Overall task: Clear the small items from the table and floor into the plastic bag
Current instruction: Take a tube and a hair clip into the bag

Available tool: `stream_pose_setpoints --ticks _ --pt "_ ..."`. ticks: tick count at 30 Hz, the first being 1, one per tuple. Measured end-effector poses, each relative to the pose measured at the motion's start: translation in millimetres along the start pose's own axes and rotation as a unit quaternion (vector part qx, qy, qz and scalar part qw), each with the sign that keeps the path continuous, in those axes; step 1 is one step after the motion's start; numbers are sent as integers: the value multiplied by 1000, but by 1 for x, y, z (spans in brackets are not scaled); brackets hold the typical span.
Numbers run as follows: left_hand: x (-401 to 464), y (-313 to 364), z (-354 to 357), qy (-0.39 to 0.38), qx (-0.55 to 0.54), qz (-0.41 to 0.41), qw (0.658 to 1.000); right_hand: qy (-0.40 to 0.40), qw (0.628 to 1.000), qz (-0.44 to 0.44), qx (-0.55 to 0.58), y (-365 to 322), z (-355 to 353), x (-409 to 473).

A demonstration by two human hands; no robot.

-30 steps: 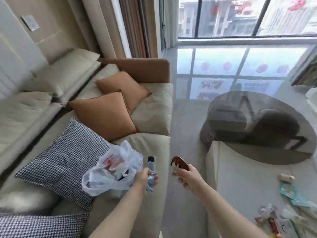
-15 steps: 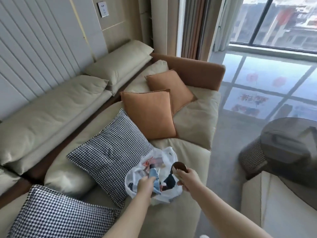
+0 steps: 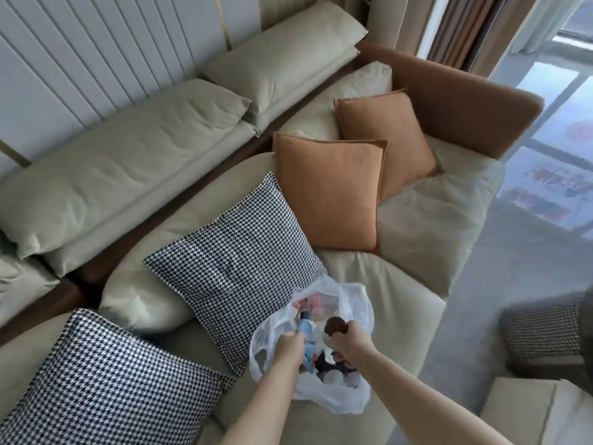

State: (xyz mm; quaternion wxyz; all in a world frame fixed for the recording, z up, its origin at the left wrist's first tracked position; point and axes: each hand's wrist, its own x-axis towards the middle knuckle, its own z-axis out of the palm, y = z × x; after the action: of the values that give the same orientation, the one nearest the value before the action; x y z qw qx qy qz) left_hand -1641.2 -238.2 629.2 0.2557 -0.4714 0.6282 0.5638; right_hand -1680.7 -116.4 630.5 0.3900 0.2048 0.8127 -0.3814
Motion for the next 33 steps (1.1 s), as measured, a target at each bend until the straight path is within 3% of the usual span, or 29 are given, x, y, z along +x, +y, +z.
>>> stream_pose_setpoints --ticks 7,13,20,25,33 --pt "37 1 19 -29 2 -12 1000 -24 995 -35 -85 -9 5 39" --pt "30 3 21 -28 19 -17 999 -31 995 -26 -86 -5 -7 40" --pt "-17 23 19 -55 159 110 980 15 985 -87 -145 -1 -38 -4" --pt "-57 24 23 -85 301 232 921 112 961 -127 -217 21 -57 -54" --pt "-128 -2 63 -123 550 349 748 246 936 -93 -233 101 -68 -137"
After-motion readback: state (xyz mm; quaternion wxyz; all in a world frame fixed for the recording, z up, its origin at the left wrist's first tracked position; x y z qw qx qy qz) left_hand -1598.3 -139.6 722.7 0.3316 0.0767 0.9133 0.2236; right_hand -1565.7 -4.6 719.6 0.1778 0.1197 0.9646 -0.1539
